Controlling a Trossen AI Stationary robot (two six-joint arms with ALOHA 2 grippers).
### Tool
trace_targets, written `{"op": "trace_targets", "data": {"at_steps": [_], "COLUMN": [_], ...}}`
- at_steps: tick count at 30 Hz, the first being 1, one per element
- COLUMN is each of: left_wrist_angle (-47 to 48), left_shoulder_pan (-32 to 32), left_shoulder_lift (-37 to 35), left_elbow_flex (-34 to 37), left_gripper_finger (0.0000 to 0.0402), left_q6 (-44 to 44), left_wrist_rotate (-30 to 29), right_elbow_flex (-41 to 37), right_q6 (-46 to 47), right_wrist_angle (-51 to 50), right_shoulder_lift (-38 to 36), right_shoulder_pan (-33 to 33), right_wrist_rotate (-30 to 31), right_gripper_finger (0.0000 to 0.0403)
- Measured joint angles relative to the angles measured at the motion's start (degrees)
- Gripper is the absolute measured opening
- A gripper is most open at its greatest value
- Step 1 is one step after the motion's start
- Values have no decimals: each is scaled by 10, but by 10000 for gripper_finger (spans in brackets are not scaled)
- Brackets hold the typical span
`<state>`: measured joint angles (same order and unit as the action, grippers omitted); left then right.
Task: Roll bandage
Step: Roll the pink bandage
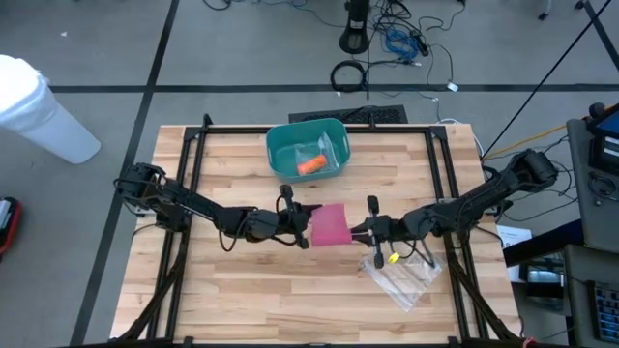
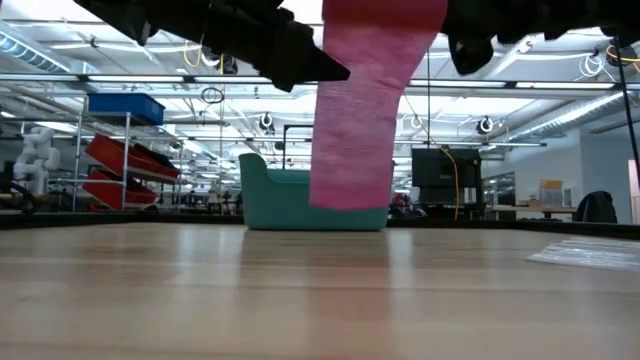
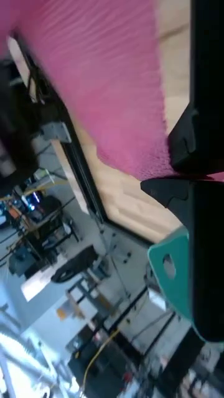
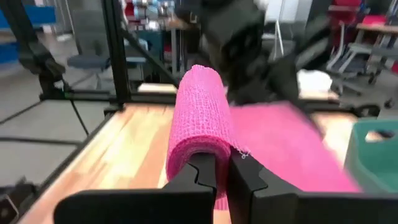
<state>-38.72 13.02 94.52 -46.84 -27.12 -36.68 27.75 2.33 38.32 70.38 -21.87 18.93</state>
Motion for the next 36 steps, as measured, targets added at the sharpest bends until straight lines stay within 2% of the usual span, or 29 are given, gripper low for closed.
{"op": "trace_targets", "data": {"at_steps": [6,10,19,30,36], "left_wrist_angle": [1,-7,-122,-143,-143], "left_shoulder_pan": [4,18,75,106,124], "left_shoulder_lift": [0,0,0,0,0], "left_elbow_flex": [-13,-21,-26,-26,-26], "left_gripper_finger": [0,0,0,0,0], "left_q6": [-53,-92,-199,-199,-165], "left_wrist_rotate": [-41,-45,-45,-42,-8], "right_elbow_flex": [0,0,0,0,0], "right_q6": [15,15,28,43,34], "right_wrist_angle": [1,-8,-38,-33,-22], "right_shoulder_lift": [31,31,30,30,30], "right_shoulder_pan": [0,0,0,5,5], "right_wrist_rotate": [0,0,2,2,20], "right_gripper_finger": [2,2,2,2,2]}}
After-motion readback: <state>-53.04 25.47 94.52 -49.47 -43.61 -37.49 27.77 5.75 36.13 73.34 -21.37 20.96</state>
